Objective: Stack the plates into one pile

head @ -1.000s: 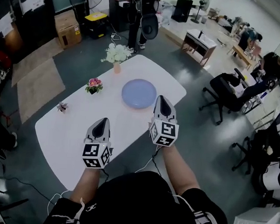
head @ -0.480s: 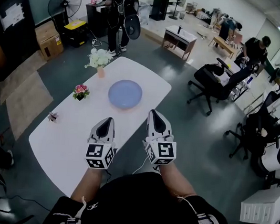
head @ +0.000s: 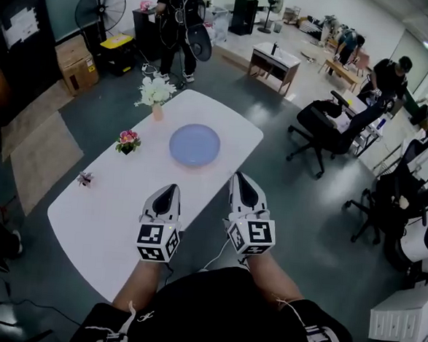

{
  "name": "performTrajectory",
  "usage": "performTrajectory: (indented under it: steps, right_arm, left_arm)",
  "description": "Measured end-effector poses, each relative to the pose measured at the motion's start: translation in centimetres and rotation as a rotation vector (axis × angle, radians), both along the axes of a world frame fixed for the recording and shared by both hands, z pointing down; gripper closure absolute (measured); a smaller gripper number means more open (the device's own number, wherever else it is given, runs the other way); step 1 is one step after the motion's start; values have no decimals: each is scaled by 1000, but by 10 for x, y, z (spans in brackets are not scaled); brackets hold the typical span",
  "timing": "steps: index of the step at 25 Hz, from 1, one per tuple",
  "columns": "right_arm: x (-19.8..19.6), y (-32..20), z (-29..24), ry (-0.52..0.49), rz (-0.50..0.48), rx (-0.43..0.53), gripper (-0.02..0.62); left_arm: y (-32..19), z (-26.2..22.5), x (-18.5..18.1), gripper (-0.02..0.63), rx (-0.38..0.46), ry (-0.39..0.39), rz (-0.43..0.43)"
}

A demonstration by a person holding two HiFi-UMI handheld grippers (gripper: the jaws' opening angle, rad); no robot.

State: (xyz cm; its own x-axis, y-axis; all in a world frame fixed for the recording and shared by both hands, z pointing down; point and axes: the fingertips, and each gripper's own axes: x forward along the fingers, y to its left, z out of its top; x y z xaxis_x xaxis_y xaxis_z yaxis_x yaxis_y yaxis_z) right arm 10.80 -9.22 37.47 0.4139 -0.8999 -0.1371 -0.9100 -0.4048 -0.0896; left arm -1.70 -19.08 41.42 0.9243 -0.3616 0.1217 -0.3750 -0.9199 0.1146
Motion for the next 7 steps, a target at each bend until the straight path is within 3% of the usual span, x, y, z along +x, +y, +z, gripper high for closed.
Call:
performTrajectory:
  steps: [7]
  right_arm:
    - [-19,12,-1,-11,-1,6,580]
  left_arm:
    - [19,5,-13,592,-35,3,31]
